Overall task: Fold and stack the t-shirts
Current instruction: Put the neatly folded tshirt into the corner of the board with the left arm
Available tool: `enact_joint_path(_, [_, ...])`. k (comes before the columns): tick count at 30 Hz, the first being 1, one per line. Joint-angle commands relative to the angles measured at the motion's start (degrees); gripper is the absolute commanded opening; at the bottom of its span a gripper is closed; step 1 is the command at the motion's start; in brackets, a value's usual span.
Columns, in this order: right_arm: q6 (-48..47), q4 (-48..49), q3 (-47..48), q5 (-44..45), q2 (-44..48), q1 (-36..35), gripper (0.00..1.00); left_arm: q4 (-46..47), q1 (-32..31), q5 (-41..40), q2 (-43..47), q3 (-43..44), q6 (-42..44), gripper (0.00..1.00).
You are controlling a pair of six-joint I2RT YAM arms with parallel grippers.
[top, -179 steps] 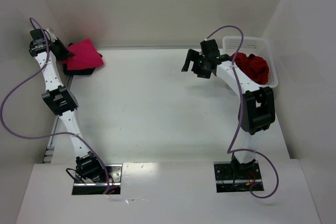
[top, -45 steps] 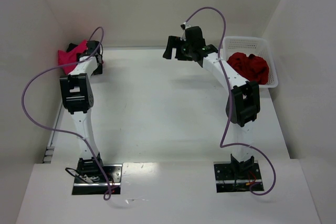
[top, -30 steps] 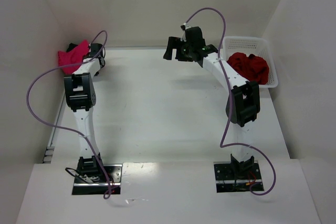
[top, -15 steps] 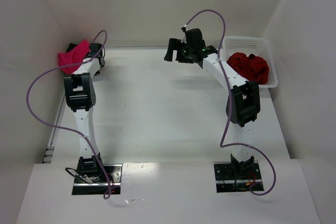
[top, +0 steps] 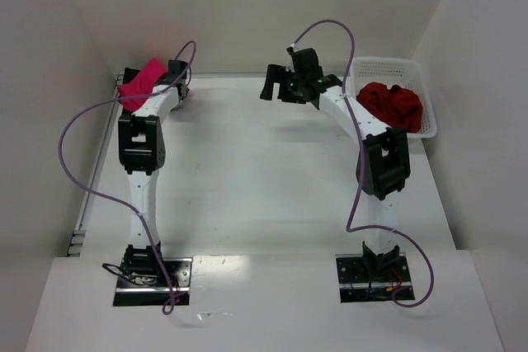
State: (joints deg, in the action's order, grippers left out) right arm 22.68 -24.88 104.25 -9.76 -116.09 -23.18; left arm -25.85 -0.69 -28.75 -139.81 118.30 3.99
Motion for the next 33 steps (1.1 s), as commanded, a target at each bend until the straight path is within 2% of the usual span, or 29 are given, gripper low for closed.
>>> enact_joint_path(1, [0.2, 1.8, -1.1, 1.0, 4.3, 0.7, 1.00, -0.4, 0.0, 1.1, -1.4, 2.2, -1.6, 0.17])
enact_joint_path(4, [0.2, 2.3, -1.2, 1.0, 4.3, 0.7, 1.00, -1.0, 0.6, 0.5, -1.4, 2.2, -3.2, 0.21])
enact_joint_path(6, [0.2, 2.3, -1.7, 1.0, 4.3, 0.7, 1.00, -1.7, 0.6, -0.1, -0.7, 2.2, -4.4, 0.33])
enact_joint_path(9, [0.2, 2.3, -1.7, 1.0, 4.3, 0.7, 1.00, -3.5, 1.2, -0.7, 0.8, 2.2, -7.1, 0.59])
enact_joint_path(10, [0.2, 2.3, -1.7, 1.0, 4.3, 0.7, 1.00, -3.5, 1.2, -0.7, 2.4, 1.7, -7.7, 0.75])
enact_joint_path(14, [0.2, 2.3, -1.7, 0.4, 4.3, 0.7, 1.00, -5.7, 1.8, 1.9, 7.4, 2.7, -10.1, 0.98])
enact_joint_path(20, [0.2, 2.8, -1.7, -0.1, 4.8, 0.7, 1.00, -8.4, 4.9, 12.1, 14.9, 4.7, -14.5, 1.00])
enact_joint_path(22, [-0.3, 3.4, -1.7, -0.1, 5.9, 0.7, 1.00, -9.1, 8.1, 15.7, 17.3, 4.7, -17.3, 1.00])
enact_joint_path(24, [-0.4, 4.0, -2.2, -0.1, 6.4, 0.7, 1.00, -8.0, 13.0, 24.9, 18.9, 2.6, -20.0, 1.00])
enact_joint_path(28, [-0.9, 5.2, -4.7, -0.1, 8.9, 0.7, 1.00, -1.7, 19.6, 37.2, 21.6, -5.7, -26.8, 1.00])
enact_joint_path(33, [-0.9, 6.3, -8.9, 1.1, 11.7, 1.2, 1.00, 10.9, 25.4, 51.9, 21.6, -17.2, -36.5, 1.00])
